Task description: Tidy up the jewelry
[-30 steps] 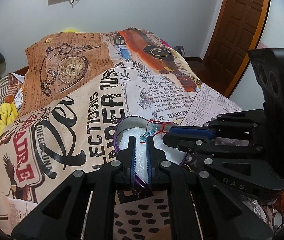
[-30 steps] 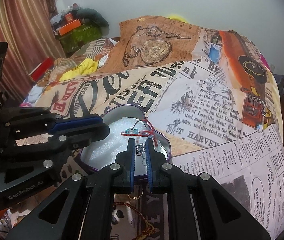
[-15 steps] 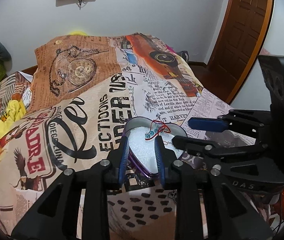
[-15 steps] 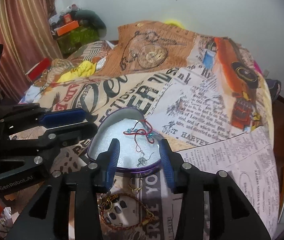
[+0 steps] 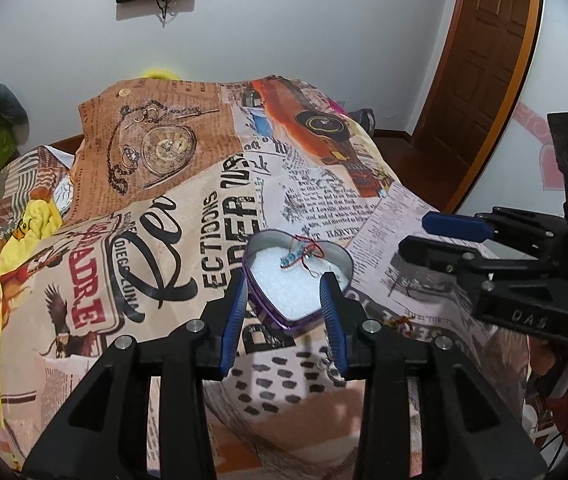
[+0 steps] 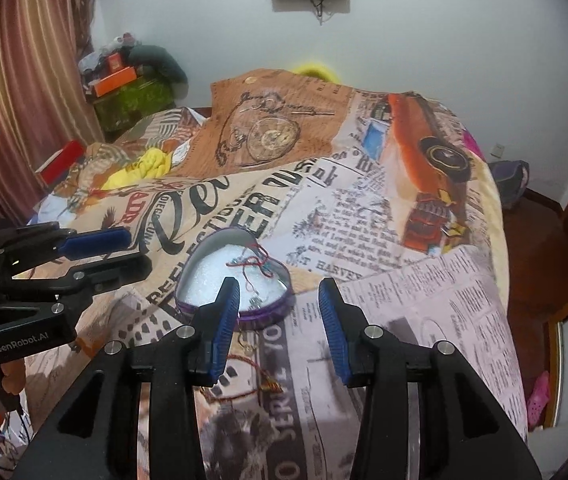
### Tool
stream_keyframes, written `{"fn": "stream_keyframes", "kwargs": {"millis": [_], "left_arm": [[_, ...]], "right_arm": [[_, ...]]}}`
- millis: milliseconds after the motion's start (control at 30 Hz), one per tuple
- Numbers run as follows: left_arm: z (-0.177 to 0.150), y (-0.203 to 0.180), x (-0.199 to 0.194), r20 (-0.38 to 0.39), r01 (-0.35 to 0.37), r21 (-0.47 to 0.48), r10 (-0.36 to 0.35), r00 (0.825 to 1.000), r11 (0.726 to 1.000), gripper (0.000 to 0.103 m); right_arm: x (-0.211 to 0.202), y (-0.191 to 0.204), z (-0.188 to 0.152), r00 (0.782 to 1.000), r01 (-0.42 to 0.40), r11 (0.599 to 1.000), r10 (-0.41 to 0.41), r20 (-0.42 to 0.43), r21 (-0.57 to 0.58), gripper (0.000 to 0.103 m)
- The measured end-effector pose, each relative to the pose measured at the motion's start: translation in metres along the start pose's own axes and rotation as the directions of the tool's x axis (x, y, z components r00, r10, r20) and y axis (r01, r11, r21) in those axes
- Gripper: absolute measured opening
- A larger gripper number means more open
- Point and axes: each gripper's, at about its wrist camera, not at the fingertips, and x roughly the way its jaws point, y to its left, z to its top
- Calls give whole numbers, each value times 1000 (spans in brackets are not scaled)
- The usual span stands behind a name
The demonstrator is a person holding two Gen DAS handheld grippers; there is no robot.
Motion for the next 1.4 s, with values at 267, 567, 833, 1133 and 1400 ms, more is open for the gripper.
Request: {"fn": "stream_keyframes", "kwargs": {"millis": [267, 567, 833, 1133, 1400], "left_arm": [[-19, -8, 4, -51, 4, 10, -4, 999, 1000, 39], [-40, -4, 17, -122, -6, -18, 4, 993, 1000, 39], [-42, -7, 26, -136, 17, -25, -20, 991, 1000, 39], [-37, -16, 39, -143, 48, -27, -51, 988, 998, 39], [-34, -20, 50, -152, 92, -33, -96, 984, 995, 39]], "right_arm": [[7, -4, -24, 998, -12, 998, 15, -64, 55, 37], [37, 3, -59, 983, 18, 1000, -13, -181, 23, 37], [39, 5, -66, 984, 25, 1000, -26, -174, -10, 37], [46, 8, -66, 986, 8, 1000, -9, -169, -11, 9], [39, -1, -66, 990, -2, 999, 7, -140, 35, 7]]}}
